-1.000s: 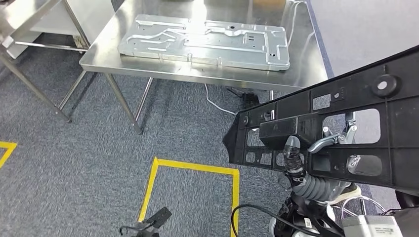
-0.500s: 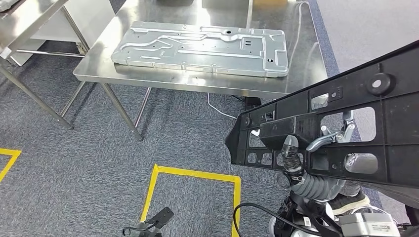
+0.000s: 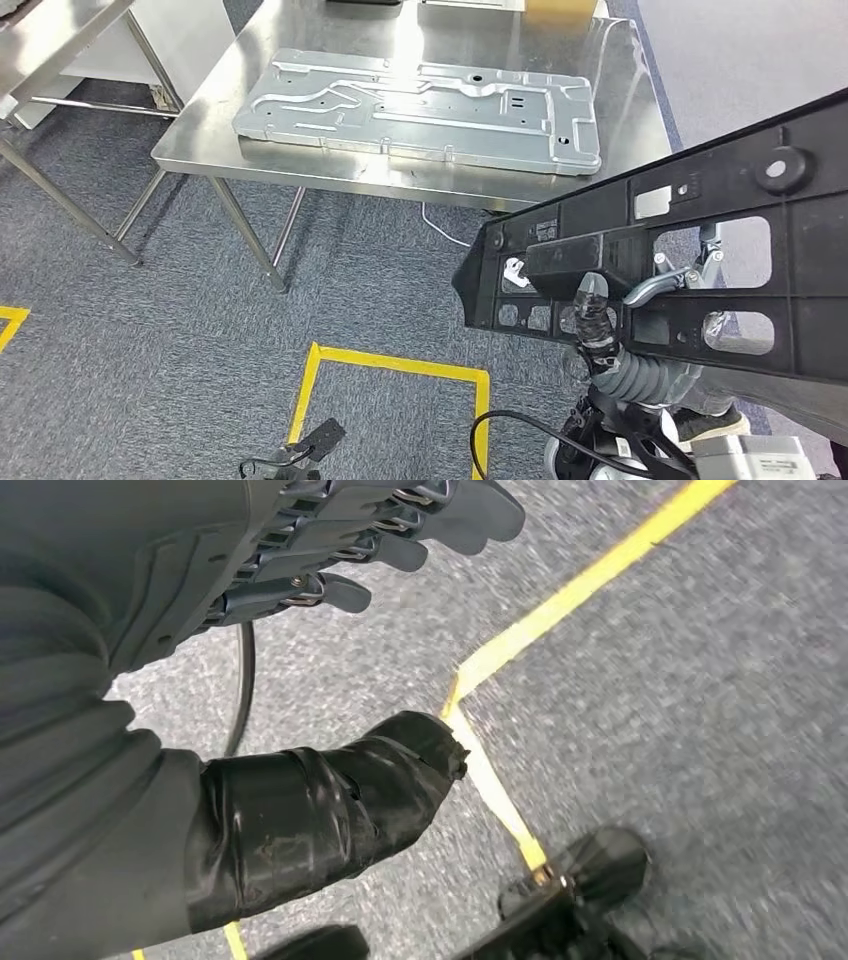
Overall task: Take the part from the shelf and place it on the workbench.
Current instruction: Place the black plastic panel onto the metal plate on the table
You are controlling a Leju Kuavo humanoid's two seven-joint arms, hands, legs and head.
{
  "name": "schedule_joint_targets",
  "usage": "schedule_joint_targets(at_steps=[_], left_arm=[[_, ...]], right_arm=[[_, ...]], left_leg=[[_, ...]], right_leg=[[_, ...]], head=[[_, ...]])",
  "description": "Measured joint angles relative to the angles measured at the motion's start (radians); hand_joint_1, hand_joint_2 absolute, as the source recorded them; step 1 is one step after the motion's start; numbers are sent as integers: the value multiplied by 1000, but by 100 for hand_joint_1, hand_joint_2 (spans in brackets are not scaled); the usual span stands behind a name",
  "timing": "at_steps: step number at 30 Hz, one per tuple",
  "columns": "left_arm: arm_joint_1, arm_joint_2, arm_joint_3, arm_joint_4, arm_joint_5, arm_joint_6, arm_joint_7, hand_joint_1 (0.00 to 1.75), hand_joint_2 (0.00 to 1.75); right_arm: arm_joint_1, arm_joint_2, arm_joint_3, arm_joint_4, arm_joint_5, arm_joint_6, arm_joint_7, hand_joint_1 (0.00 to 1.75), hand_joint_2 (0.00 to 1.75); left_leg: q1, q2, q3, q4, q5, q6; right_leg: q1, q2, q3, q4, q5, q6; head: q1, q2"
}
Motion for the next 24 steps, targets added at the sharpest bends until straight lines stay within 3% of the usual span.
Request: schedule_joint_targets(at_steps=[1, 2, 3, 5, 6, 9, 13, 15, 18, 19, 20, 21, 23, 24], left_arm=[[1, 0, 0, 0, 0, -1, 0, 0, 175], [2, 0, 0, 0, 0, -2, 0, 0, 175], [4, 0, 0, 0, 0, -2, 0, 0, 175], [4, 0, 0, 0, 0, -2, 0, 0, 175], [3, 0, 0, 0, 0, -2, 0, 0, 175], [-1, 0, 0, 0, 0, -3, 1, 0, 175], [0, 0, 0, 0, 0, -4, 0, 0, 175], [0, 0, 0, 0, 0, -4, 0, 0, 175], [2, 0, 0, 0, 0, -4, 0, 0, 175], [4, 0, 0, 0, 0, -4, 0, 0, 175], [5, 0, 0, 0, 0, -4, 0, 0, 175], [5, 0, 0, 0, 0, -4, 0, 0, 175], [4, 0, 0, 0, 0, -4, 0, 0, 175], [3, 0, 0, 0, 0, -4, 0, 0, 175]], right_arm=[[1, 0, 0, 0, -1, 0, 0, 175, 175], [2, 0, 0, 0, -3, 0, 0, 175, 175], [2, 0, 0, 0, -4, 0, -1, 175, 175], [1, 0, 0, 0, -4, 0, -1, 175, 175], [1, 0, 0, 0, -5, 0, -2, 175, 175], [1, -1, 0, 0, -5, 0, -3, 175, 175], [1, -1, 0, 0, -5, 0, -3, 175, 175], [1, -1, 0, 0, -5, 0, -4, 175, 175], [-1, -1, 0, 0, -5, 0, -4, 175, 175], [-1, -1, 0, 0, -5, 0, -4, 175, 175], [-1, -1, 0, 0, -5, 0, -4, 175, 175], [-1, -1, 0, 0, -5, 0, -4, 175, 175], [-2, -1, 0, 0, -5, 0, -4, 175, 175], [-2, -1, 0, 0, -5, 0, -4, 175, 175]], left_leg=[[0, 0, 6, 1, -6, 1], [0, 0, 13, 2, -13, 1], [1, -1, 23, 4, -21, 0], [1, -3, 40, 9, -41, -6], [0, -4, 45, 15, -50, -11], [-3, -6, 42, 23, -62, -23], [-3, -6, 42, 20, -62, -26], [-2, -4, 38, 32, -72, -33], [4, 2, -84, 243, -141, -53], [5, 2, -125, 295, -142, -55], [5, 2, -132, 282, -114, -54], [5, 2, -119, 231, -70, -51], [1, 2, -71, 104, 5, -40], [-3, 2, -51, 60, 19, -34]], right_leg=[[-1, 0, -35, 47, -4, 1], [-1, 0, -55, 62, 11, 2], [-3, 0, -57, 39, 46, 3], [-5, 0, -20, -75, 132, 2], [-5, 1, 2, -130, 155, 0], [-2, 4, 24, -182, 150, -13], [-1, 5, 22, -183, 147, -18], [-2, 6, 29, -188, 143, -26], [-2, 2, 59, -199, 126, -48], [0, 2, 67, -199, 119, -50], [0, 3, 74, -199, 114, -50], [1, 5, 84, -199, 108, -49], [2, 6, 101, -200, 95, -46], [2, 7, 105, -202, 92, -42]], head=[[0, 0], [1, 0], [0, 0], [0, 0], [1, 0], [-1, 0], [-3, 0], [-4, 0], [-9, 0], [-10, 0], [-10, 0], [-10, 0], [-8, 0], [-8, 0]])
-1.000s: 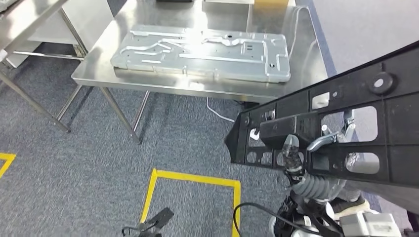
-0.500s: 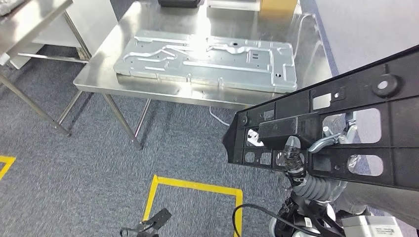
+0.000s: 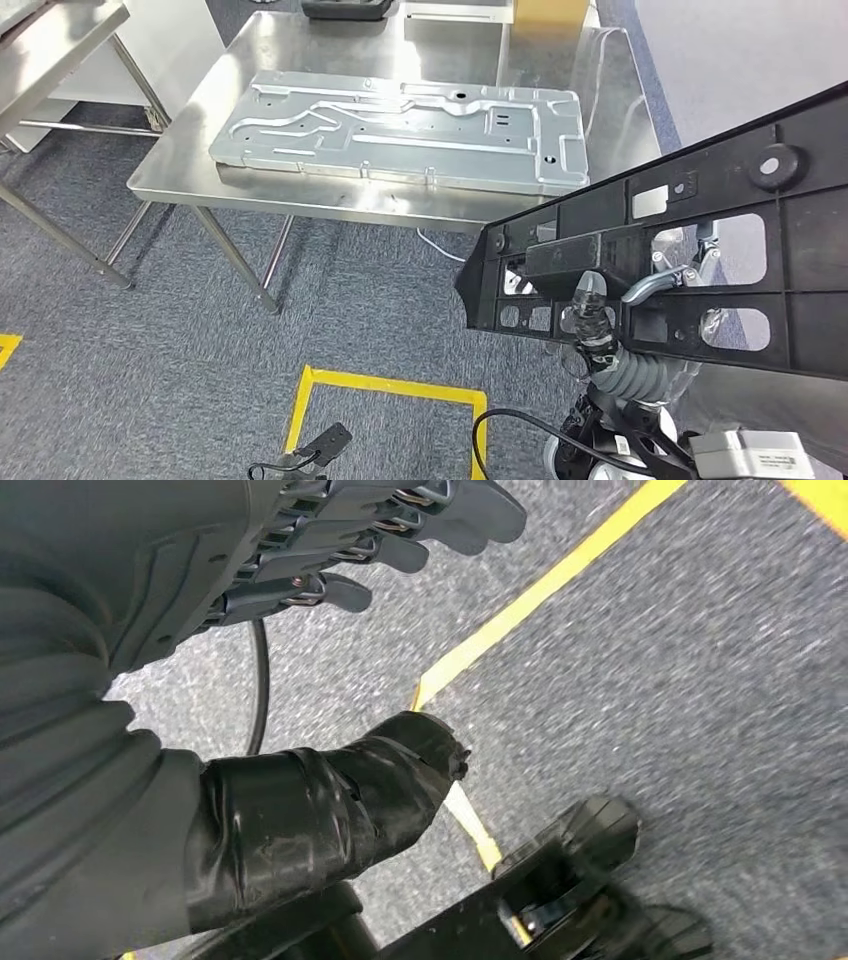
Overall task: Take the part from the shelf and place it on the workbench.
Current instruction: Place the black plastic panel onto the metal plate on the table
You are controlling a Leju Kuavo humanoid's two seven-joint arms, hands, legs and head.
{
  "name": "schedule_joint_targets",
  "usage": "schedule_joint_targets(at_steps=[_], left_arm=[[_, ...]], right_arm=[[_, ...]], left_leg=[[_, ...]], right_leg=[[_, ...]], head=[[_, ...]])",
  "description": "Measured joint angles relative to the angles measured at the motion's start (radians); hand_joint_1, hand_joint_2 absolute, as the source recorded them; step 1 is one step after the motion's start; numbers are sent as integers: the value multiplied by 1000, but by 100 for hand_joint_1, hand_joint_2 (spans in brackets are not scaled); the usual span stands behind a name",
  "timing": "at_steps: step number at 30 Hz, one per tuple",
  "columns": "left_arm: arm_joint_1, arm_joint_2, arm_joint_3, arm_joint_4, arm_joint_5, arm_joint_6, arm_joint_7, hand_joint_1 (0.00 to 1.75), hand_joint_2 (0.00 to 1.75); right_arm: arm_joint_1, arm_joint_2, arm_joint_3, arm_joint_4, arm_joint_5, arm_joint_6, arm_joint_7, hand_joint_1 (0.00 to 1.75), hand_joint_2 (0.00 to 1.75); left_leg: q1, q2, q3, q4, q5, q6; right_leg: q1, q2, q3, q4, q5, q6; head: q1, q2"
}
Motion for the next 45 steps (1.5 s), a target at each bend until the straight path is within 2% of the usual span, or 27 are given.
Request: schedule_joint_targets(at_steps=[2, 5, 7, 9, 10, 11, 13, 14, 16, 19, 21, 24, 25, 26, 27, 29, 30, 31, 33, 36, 37, 39, 40, 41, 42, 44, 45], left_arm=[[-1, 0, 0, 0, 0, 0, 0, 0, 175], [-1, 0, 0, 0, 0, 0, 0, 0, 175], [-2, 0, 0, 0, 0, 0, 0, 0, 175], [-3, 0, 0, 0, 0, 0, 0, 0, 175], [-2, 0, 0, 0, 0, 0, 0, 0, 175], [0, 0, 0, 0, 0, -1, 0, 0, 175], [2, -1, 0, 0, 0, -1, 0, 0, 175], [1, -2, 0, 0, 0, -1, 0, 0, 175], [-1, -2, 0, 0, 0, 0, 0, 0, 175], [-1, -1, 0, 0, 0, 0, 1, 0, 175], [-2, -1, 0, 0, 1, 0, 2, 0, 175], [0, -1, 0, 0, 3, 0, 4, 0, 175], [2, -1, 0, 0, 4, 0, 5, 0, 175], [4, -1, 0, 0, 4, 0, 5, 0, 175], [6, -1, 0, 0, 4, 0, 5, 0, 175], [6, -1, 0, 0, 5, 0, 5, 0, 175], [5, 0, 0, 0, 5, 0, 5, 0, 175], [4, 0, 0, 0, 5, 0, 5, 0, 175], [5, 0, 0, 0, 6, 0, 5, 0, 175], [5, 1, 0, 0, 6, 1, 6, 0, 175], [5, 1, 0, 0, 6, 1, 6, 0, 175], [4, 2, 0, 0, 6, 1, 6, 0, 175], [4, 2, 0, 0, 6, 1, 6, 0, 175], [6, 2, 0, 0, 7, 1, 6, 0, 175], [7, 2, 0, 0, 7, 0, 6, 0, 175], [8, 1, 0, 0, 7, 0, 6, 0, 175], [7, 1, 0, 0, 7, 0, 6, 0, 175]], right_arm=[[0, 0, 0, 0, 0, 0, 0, 175, 175], [-1, 0, 0, 0, 0, 0, 0, 175, 175], [-1, 0, 0, 0, 0, 0, 0, 175, 175], [1, -1, 0, 0, 0, 0, 0, 175, 175], [2, -2, 0, 0, 0, 0, 0, 175, 175], [3, -2, 0, 0, 0, 0, 0, 175, 175], [3, -3, 0, 0, 0, 0, 0, 175, 175], [2, -3, 0, 0, 0, 0, 0, 175, 175], [2, -3, 0, 0, 0, 0, 0, 175, 175], [3, -4, 0, 0, 0, 0, 0, 175, 175], [1, -5, 0, 0, -2, 0, -1, 175, 175], [-2, -6, 0, 0, -6, 0, -3, 175, 175], [-2, -6, 0, 0, -7, 0, -3, 175, 175], [-2, -6, 0, 0, -8, 0, -3, 175, 175], [-2, -7, 0, 0, -8, 0, -3, 175, 175], [-2, -7, 0, 0, -8, 0, -3, 175, 175], [-2, -7, 0, 0, -8, 0, -4, 175, 175], [-3, -7, 0, 0, -8, 0, -4, 175, 175], [-2, -7, 0, 0, -9, 0, -5, 175, 175], [-3, -8, 0, 0, -9, 0, -5, 175, 175], [-4, -8, 0, -1, -9, 0, -6, 175, 175], [-3, -9, 0, 0, -9, 0, -6, 175, 175], [-1, -10, 0, 0, -9, 0, -5, 175, 175], [0, -11, 0, 0, -9, 0, -5, 175, 175], [0, -12, 0, 0, -9, 0, -5, 175, 175], [-1, -13, 0, 0, -9, 0, -5, 175, 175], [-1, -14, 0, 0, -9, 0, -5, 175, 175]], left_leg=[[-8, 0, 15, -27, -6, 9], [0, 0, 38, -56, -7, 20], [3, 1, 56, -68, -11, 29], [3, 1, 67, -67, -21, 34], [4, 1, 72, -64, -28, 35], [5, 0, 79, -62, -35, 34], [7, -2, 93, -52, -54, 28], [6, -3, 97, -44, -64, 22], [4, -5, 95, -32, -79, 11], [5, -4, 94, -31, -86, -4], [7, -1, 75, 12, -111, -13], [10, 1, -32, 197, -170, -23], [11, 1, -65, 239, -171, -24], [11, 1, -81, 246, -153, -24], [12, 1, -77, 212, -117, -22], [10, 1, -31, 84, -35, -14], [7, 1, -7, 26, -12, -9], [4, 1, 7, -7, -5, -5], [-2, 0, 17, -28, -13, 2], [6, 0, 38, -50, -12, 17], [9, 1, 48, -56, -14, 23], [7, 1, 58, -57, -22, 30], [6, 1, 63, -55, -27, 31], [6, 1, 69, -54, -33, 31], [6, 0, 77, -53, -40, 30], [6, -2, 92, -49, -57, 26], [5, -3, 97, -44, -66, 21]], right_leg=[[-1, 0, 2, -5, -3, 9], [-1, -2, 3, 6, -16, 23], [-3, -3, -43, 95, -53, 31], [-5, -4, -123, 225, -91, 39], [-6, -4, -152, 261, -89, 43], [-9, -4, -163, 260, -67, 46], [-15, -5, -134, 157, 17, 51], [-16, -5, -111, 99, 47, 51], [-15, -3, -84, 36, 60, 43], [-12, 1, -77, 24, 48, 24], [-15, -2, -64, 15, 44, 12], [-13, -6, -49, 9, 34, 0], [-12, -6, -45, 9, 30, -1], [-11, -5, -41, 9, 26, -1], [-11, -3, -35, 9, 22, 0], [-10, -1, -21, 9, 13, 4], [-9, 0, -17, 9, 9, 7], [-9, 1, -16, 8, 7, 11], [-9, 2, -15, 3, 4, 21], [-9, -2, -24, 34, -17, 35], [-9, -3, -46, 79, -38, 38], [-9, -4, -118, 207, -82, 40], [-9, -4, -151, 255, -89, 41], [-9, -4, -170, 273, -79, 42], [-10, -4, -169, 252, -48, 42], [-12, -5, -123, 133, 31, 40], [-11, -4, -97, 74, 53, 37]], head=[[0, 0], [2, 0], [5, 0], [6, 0], [6, 0], [6, 0], [6, 0], [7, 0], [6, 0], [1, 0], [-4, 0], [-9, 0], [-9, 0], [-9, 0], [-9, 0], [-8, 0], [-8, 0], [-8, 0], [-7, 0], [-6, 0], [-5, 0], [-4, 0], [-4, 0], [-4, 0], [-4, 0], [-4, 0], [-4, 0]])
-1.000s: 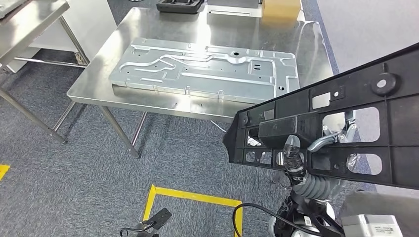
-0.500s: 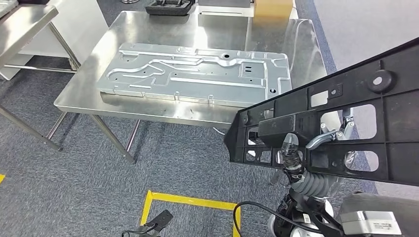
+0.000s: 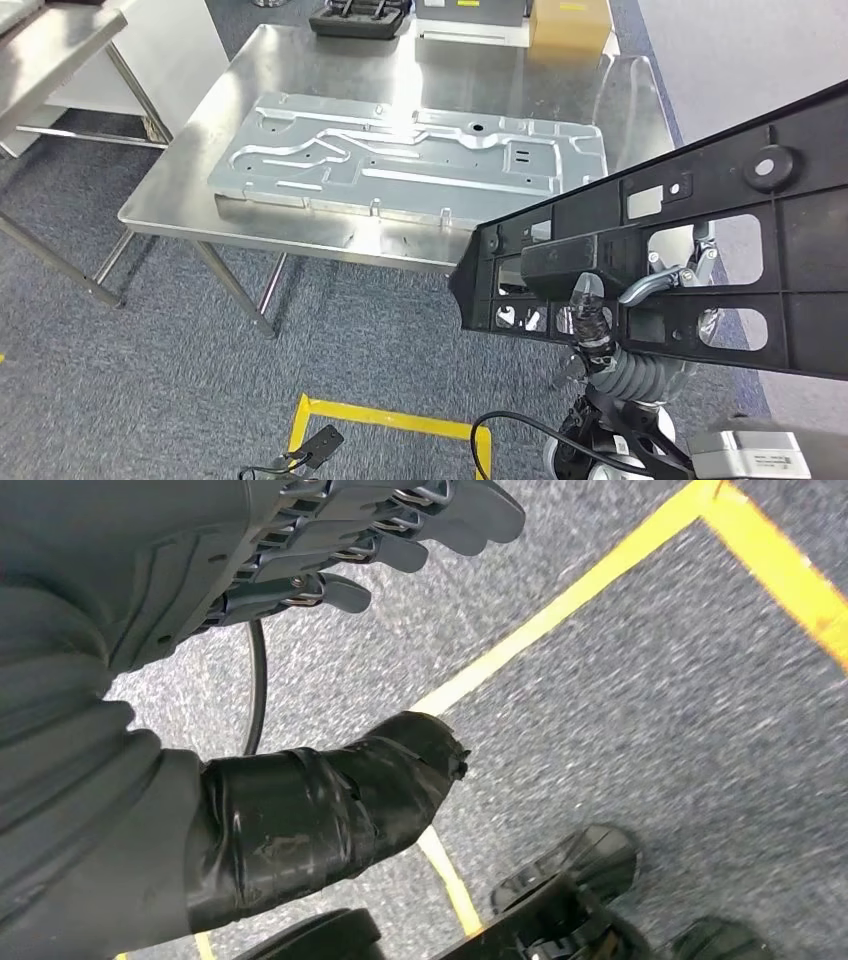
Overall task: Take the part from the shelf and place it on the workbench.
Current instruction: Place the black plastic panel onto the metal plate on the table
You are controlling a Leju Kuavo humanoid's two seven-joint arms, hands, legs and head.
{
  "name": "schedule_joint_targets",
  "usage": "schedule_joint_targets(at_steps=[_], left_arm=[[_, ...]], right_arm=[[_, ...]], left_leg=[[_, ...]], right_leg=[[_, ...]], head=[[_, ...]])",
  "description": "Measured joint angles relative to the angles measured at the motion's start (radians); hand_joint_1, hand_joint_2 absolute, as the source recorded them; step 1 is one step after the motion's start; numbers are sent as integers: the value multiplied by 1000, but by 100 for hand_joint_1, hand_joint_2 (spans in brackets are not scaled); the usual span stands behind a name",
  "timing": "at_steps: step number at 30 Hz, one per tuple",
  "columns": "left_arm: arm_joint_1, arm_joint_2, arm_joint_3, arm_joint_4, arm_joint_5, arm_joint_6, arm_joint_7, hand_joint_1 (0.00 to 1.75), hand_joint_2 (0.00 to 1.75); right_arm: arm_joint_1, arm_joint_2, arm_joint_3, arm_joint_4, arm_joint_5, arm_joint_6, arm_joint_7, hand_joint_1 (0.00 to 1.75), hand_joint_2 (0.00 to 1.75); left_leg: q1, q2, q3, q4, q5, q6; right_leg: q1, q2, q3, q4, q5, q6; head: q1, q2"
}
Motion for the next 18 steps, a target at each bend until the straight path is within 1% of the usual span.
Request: schedule_joint_targets(at_steps=[1, 2, 3, 5, 6, 7, 8, 9, 10, 11, 12, 13, 14, 15, 16, 17, 18], left_arm=[[-1, 0, 0, 0, 0, 0, 0, 0, 175], [-1, 0, 0, 0, 0, 0, 0, 0, 175], [-2, 0, 0, 0, 0, 0, 0, 0, 175], [-2, 0, 0, 0, 0, 0, 0, 0, 175], [-3, 0, 0, 0, 0, 0, 0, 0, 175], [-4, 0, 0, 0, 0, 0, 0, 0, 175], [-4, 0, 0, 0, 0, 0, 0, 0, 175], [-3, 0, 0, 0, 0, 0, 0, 0, 175], [-1, 0, 0, 0, 0, 0, 0, 0, 175], [1, 0, 0, 0, 0, 0, 0, 0, 175], [3, 0, 0, 0, 0, 0, 0, 0, 175], [3, 0, 0, 0, 0, 0, 0, 0, 175], [3, 0, 0, 0, 0, 0, 0, 0, 175], [3, 0, 0, 0, 0, 0, 0, 0, 175], [1, 0, 0, 0, 0, 0, 0, 0, 175], [1, 0, 0, 0, 0, 0, 0, 0, 175], [0, 0, 0, 0, 0, 0, 0, 0, 175]], right_arm=[[0, 0, 0, 0, 0, 0, 0, 175, 175], [0, 0, 0, 0, 0, 0, 0, 175, 175], [0, -1, 0, 0, 0, 0, 0, 175, 175], [0, -1, 0, 0, 0, 0, 1, 175, 175], [-1, -1, 0, 0, 0, 0, 0, 175, 175], [-2, -1, 0, 0, 0, 0, 0, 175, 175], [-2, -1, 0, 0, 0, 0, 0, 175, 175], [-2, -1, 0, 0, 0, 0, 0, 175, 175], [-2, -1, 0, 0, 0, 0, 0, 175, 175], [-2, -1, 0, 0, 0, 0, 0, 175, 175], [-2, -1, 0, 0, 0, 0, 0, 175, 175], [-2, -1, 0, 0, 0, 0, 0, 175, 175], [-2, -1, 0, 0, 0, 0, 0, 175, 175], [-3, -1, 0, 0, 0, 0, 0, 175, 175], [-3, -1, 0, 0, 0, 0, 0, 175, 175], [-3, -1, 0, 0, 0, 0, 0, 175, 175], [-3, -1, 0, 0, -1, 0, 0, 175, 175]], left_leg=[[-1, -1, 1, 3, -6, -5], [-2, -1, 0, 4, -10, -11], [-3, -1, 1, 5, -12, -16], [-2, 1, 1, 8, -21, -26], [0, 2, -8, 31, -33, -31], [1, 3, -30, 73, -51, -36], [3, 4, -64, 136, -74, -41], [4, 4, -107, 206, -94, -44], [5, 4, -146, 262, -103, -47], [6, 4, -173, 287, -94, -48], [6, 4, -180, 273, -64, -48], [7, 4, -168, 222, -18, -46], [7, 4, -145, 153, 28, -42], [4, 4, -120, 92, 60, -38], [1, 4, -100, 46, 74, -34], [-3, 4, -90, 25, 72, -30], [-6, 3, -86, 19, 65, -26]], right_leg=[[1, 1, 16, -36, 8, -3], [3, 2, 23, -49, 2, -8], [5, 4, 26, -55, -1, -12], [4, 5, 33, -62, -5, -22], [2, 4, 40, -67, -7, -27], [0, 2, 47, -71, -10, -33], [0, 1, 53, -72, -13, -37], [1, -1, 57, -73, -18, -40], [1, 0, 61, -73, -22, -41], [2, 1, 66, -73, -27, -42], [2, 2, 73, -73, -32, -41], [2, 4, 83, -73, -38, -40], [1, 5, 92, -73, -45, -38], [3, 6, 100, -73, -51, -34], [4, 7, 103, -73, -56, -30], [4, 7, 104, -73, -59, -26], [4, 7, 105, -75, -61, -21]], head=[[0, 0], [-1, 0], [-1, 0], [-3, 0], [-4, 0], [-6, 0], [-7, 0], [-7, 0], [-8, 0], [-8, 0], [-8, 0], [-8, 0], [-7, 0], [-7, 0], [-7, 0], [-7, 0], [-7, 0]])
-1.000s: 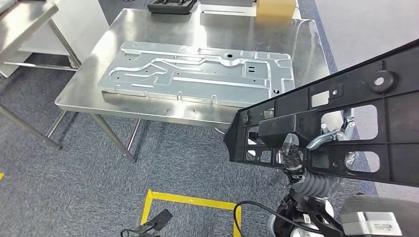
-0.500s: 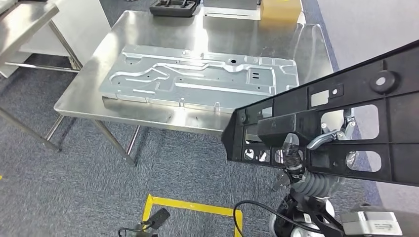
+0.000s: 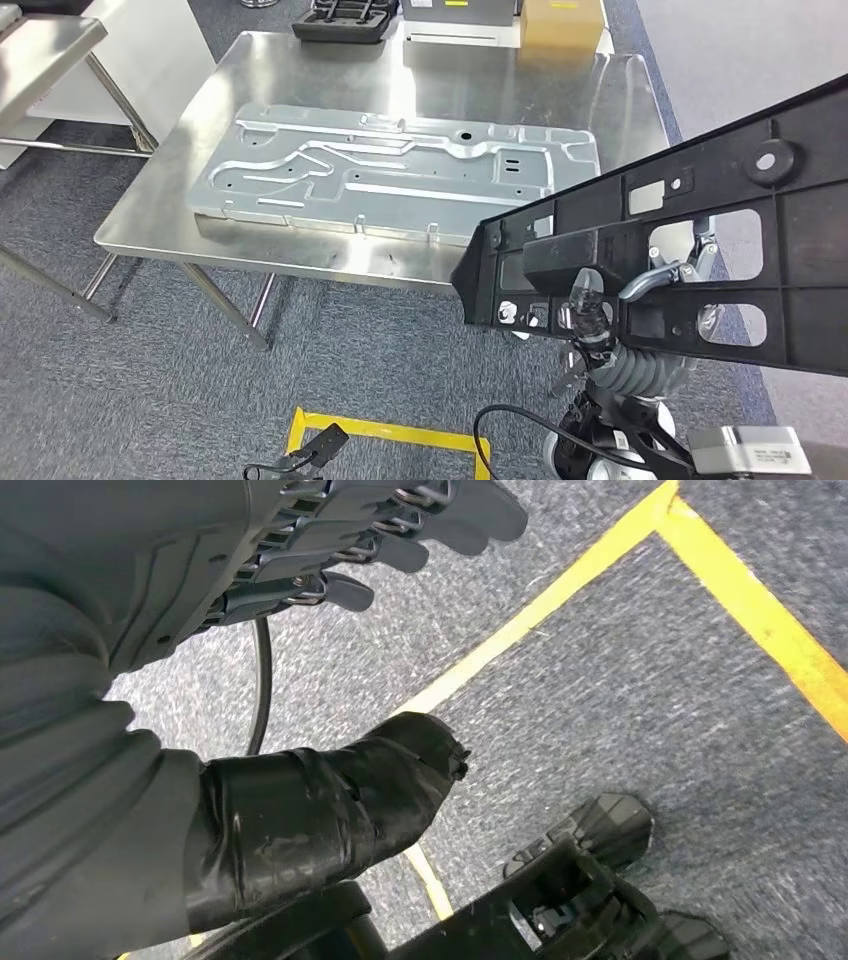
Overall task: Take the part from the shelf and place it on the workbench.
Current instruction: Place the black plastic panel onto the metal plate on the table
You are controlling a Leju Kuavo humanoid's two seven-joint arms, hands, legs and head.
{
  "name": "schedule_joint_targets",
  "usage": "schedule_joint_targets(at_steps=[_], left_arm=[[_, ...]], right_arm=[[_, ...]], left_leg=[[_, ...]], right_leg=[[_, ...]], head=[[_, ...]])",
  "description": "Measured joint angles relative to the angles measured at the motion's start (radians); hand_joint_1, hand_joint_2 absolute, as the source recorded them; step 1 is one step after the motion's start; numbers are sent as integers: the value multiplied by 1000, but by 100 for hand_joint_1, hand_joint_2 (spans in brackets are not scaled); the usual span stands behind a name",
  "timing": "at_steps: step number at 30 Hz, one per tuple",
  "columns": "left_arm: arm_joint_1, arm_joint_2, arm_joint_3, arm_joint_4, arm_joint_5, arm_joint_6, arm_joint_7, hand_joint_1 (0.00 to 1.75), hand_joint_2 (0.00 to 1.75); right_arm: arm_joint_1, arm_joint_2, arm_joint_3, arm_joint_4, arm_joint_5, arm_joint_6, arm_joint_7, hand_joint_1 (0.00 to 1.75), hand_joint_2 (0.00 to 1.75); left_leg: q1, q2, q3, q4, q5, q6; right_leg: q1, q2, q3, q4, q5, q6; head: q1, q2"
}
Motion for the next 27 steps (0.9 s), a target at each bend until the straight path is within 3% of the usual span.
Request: schedule_joint_targets(at_steps=[3, 4, 6, 7, 8, 9, 11, 13, 15, 17, 19, 22, 23, 24, 25, 27], left_arm=[[0, 1, 0, 0, 0, 0, 0, 0, 175], [0, 1, 0, 0, 0, 1, 0, 0, 175], [-2, 1, 0, 0, 4, 2, 0, 0, 175], [-1, 1, 0, 0, 10, 4, 0, 0, 175], [3, 1, 0, 0, 18, 6, -2, 0, 175], [7, 2, 0, 0, 25, 8, -5, 0, 175], [14, 2, 0, 1, 33, 10, -11, 0, 175], [17, 3, 0, 1, 34, 11, -13, 0, 175], [19, 6, 0, 2, 34, 11, -13, 0, 175], [20, 7, 0, 2, 34, 10, -13, 0, 175], [17, 8, 0, 2, 34, 10, -12, 0, 175], [18, 8, 0, 2, 34, 9, -12, 0, 175], [20, 8, 0, 2, 34, 8, -12, 0, 175], [21, 8, 0, 2, 34, 8, -11, 0, 175], [23, 8, 0, 2, 34, 8, -11, 0, 175], [23, 8, 0, 2, 34, 8, -11, 0, 175]], right_arm=[[0, 0, 0, 0, 0, 0, 0, 175, 175], [-1, 0, 0, 0, 1, 0, 0, 175, 175], [-3, -4, 0, 0, 37, 17, 38, 175, 175], [-9, -14, 0, 0, 93, 37, 97, 175, 175], [-21, -31, 0, -2, 194, 65, 198, 175, 175], [-38, -55, 1, -4, 336, 91, 319, 175, 175], [-68, -107, 2, -7, 676, 119, 523, 175, 175], [-88, -145, 4, -9, 954, 127, 584, 175, 175], [-108, -173, 5, -12, 1072, 154, 590, 175, 175], [-129, -197, 6, -15, 1078, 203, 618, 175, 175], [-148, -217, 8, -16, 1068, 236, 646, 175, 175], [-165, -235, 14, -17, 1063, 247, 655, 175, 175], [-168, -240, 17, -17, 1062, 249, 656, 175, 175], [-168, -244, 21, -17, 1061, 250, 656, 175, 175], [-169, -247, 24, -17, 1060, 250, 656, 175, 175], [-173, -253, 29, -17, 1060, 250, 656, 175, 175]], left_leg=[[6, 0, 21, -23, -4, 15], [8, 0, 31, -31, -5, 21], [8, 1, 43, -34, -13, 31], [7, 1, 48, -33, -19, 34], [7, 2, 54, -32, -25, 35], [7, 3, 61, -30, -32, 35], [8, 0, 76, -22, -49, 32], [6, -6, 80, -9, -66, 23], [3, -9, 76, -4, -74, 12], [5, -8, 76, -5, -79, 2], [8, -4, 58, 40, -103, -7], [13, -1, -53, 226, -159, -18], [14, -1, -87, 268, -158, -20], [15, -1, -106, 276, -139, -21], [16, -1, -105, 242, -100, -20], [16, -1, -63, 116, -11, -15]], right_leg=[[0, -3, 2, 11, -15, 15], [1, -4, -13, 46, -32, 19], [0, -6, -84, 170, -76, 22], [0, -6, -126, 233, -91, 24], [-1, -6, -155, 268, -88, 26], [-2, -7, -167, 267, -65, 28], [-7, -8, -137, 165, 22, 30], [-7, -9, -96, 61, 66, 27], [-4, -6, -82, 31, 57, 19], [-5, -3, -75, 22, 53, 10], [-8, -4, -60, 12, 48, -1], [-7, -7, -43, 6, 37, -11], [-6, -7, -38, 6, 32, -12], [-6, -6, -31, 6, 26, -11], [-6, -5, -21, 6, 19, -10], [-5, -5, -1, 6, 4, -5]], head=[[1, 0], [2, 0], [3, 0], [2, 0], [2, 0], [2, 0], [3, 0], [9, 0], [10, 0], [7, 0], [4, 0], [1, 0], [1, 0], [1, 0], [1, 0], [2, 0]])
